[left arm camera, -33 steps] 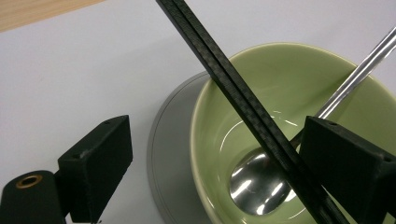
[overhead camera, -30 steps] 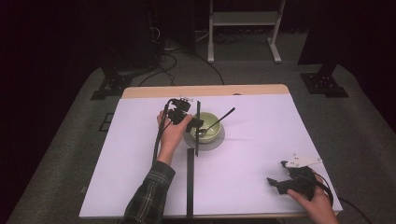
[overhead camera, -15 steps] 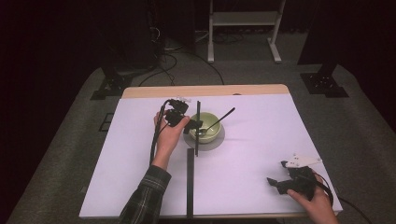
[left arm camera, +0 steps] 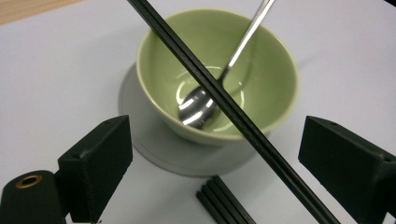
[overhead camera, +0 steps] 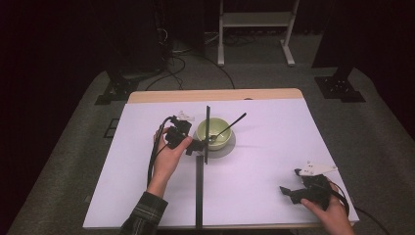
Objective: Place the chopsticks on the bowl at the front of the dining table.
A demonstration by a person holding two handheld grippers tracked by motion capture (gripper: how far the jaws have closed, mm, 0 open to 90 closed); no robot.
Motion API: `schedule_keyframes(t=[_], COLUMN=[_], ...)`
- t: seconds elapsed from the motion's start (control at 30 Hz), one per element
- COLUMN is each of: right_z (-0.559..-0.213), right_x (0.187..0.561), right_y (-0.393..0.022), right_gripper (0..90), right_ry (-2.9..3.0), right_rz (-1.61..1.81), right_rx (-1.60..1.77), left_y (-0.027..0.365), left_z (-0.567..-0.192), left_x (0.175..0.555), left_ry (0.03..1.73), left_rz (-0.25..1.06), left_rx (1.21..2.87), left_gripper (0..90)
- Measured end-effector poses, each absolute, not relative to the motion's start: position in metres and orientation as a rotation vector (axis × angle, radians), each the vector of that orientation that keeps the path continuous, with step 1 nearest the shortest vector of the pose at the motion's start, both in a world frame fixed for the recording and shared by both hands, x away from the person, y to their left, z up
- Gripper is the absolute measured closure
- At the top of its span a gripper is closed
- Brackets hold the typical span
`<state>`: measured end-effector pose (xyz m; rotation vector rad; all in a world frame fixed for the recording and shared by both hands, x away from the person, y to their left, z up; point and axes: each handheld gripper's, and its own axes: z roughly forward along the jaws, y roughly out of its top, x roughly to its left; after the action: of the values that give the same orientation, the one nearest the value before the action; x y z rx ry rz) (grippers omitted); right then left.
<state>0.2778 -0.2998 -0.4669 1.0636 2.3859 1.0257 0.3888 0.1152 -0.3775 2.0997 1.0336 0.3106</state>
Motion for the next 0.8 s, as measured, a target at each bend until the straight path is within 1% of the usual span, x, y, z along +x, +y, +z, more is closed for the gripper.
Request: schedule_keyframes(t=[0.2, 0.47, 0.67, 0.8], right_z=[-0.467, -0.467, -0.467, -0.467], right_x=[0.278, 0.278, 0.278, 0.278], right_y=[-0.3, -0.3, -0.3, -0.3], right_gripper=[10.6, 10.6, 10.5, 10.6], right_ry=[2.385, 2.386, 2.385, 2.385], right_rz=[1.027, 1.026, 1.026, 1.026], right_rx=[1.066, 1.066, 1.066, 1.066], left_y=[0.119, 0.124, 0.125, 0.123], left_z=[-0.38, -0.387, -0.397, -0.406], left_x=[0.366, 0.339, 0.33, 0.331], left_ry=[1.002, 0.98, 0.98, 0.986], left_rz=[0.276, 0.267, 0.26, 0.241], left_rx=[2.092, 2.108, 2.13, 2.149], left_gripper=[8.9, 8.9, 8.9, 8.9])
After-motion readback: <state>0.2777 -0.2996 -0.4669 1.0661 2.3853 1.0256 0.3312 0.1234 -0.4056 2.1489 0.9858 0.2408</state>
